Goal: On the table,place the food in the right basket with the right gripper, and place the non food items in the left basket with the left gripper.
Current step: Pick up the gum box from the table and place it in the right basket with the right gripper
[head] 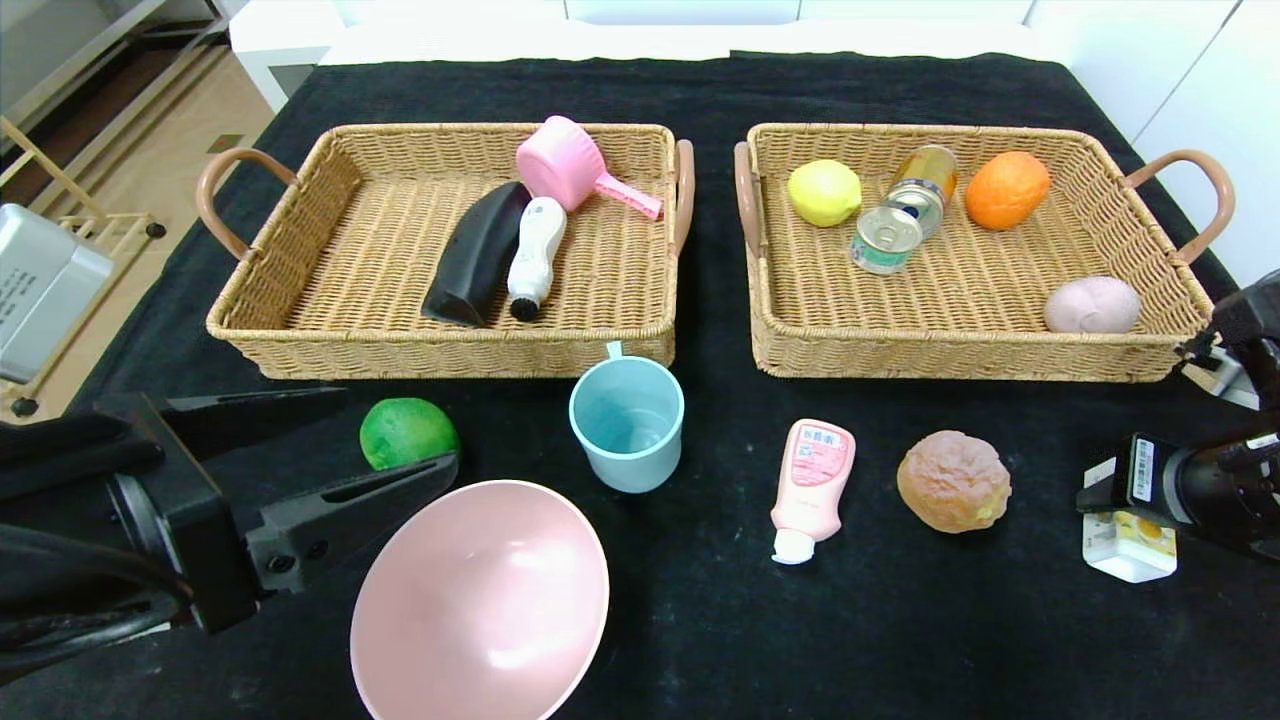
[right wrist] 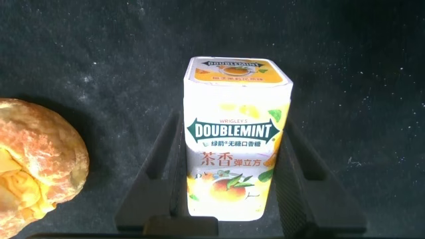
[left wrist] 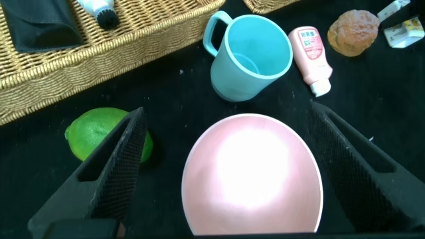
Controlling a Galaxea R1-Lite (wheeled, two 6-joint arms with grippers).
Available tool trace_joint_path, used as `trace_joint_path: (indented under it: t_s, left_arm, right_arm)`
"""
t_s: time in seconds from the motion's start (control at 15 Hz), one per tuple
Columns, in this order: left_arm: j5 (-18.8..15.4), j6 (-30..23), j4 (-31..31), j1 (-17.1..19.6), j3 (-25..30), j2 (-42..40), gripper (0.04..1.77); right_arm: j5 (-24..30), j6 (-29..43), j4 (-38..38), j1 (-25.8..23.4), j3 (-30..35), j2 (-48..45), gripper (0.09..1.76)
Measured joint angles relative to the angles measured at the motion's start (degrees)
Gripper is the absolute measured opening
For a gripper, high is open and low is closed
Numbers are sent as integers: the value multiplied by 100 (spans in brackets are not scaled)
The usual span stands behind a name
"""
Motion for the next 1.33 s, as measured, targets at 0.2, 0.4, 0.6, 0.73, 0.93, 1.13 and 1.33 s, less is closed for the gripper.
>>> trace_joint_path:
  t_s: [0.2, 0.4, 0.6, 0.73, 0.93, 1.13, 1.33]
  left_arm:
    - [2, 0, 4, 2, -2, 0, 172]
    - [2, 2, 4, -2, -2, -5, 172]
    - [2, 5, 4, -2, -2, -13, 172]
    - [2, 5, 6, -2, -2, -22, 172]
    - [2, 2, 11, -9, -2, -22, 172]
    - [10, 5, 13, -80, 13, -17, 172]
    - [77, 2, 15, -138, 20, -11, 172]
  right_arm:
    - [16, -30, 52, 78, -18, -258, 80]
    - [-78, -144, 113, 227, -96, -564, 80]
    - [-334, -196, 511, 483, -492, -757, 80]
    - [-500, -279, 610, 649, -816, -758, 80]
    - [-880, -568, 601, 850, -1384, -538, 80]
    - [-985, -794, 581, 922, -2061, -261, 80]
    - [-1003, -1073, 297, 896, -2621, 59, 80]
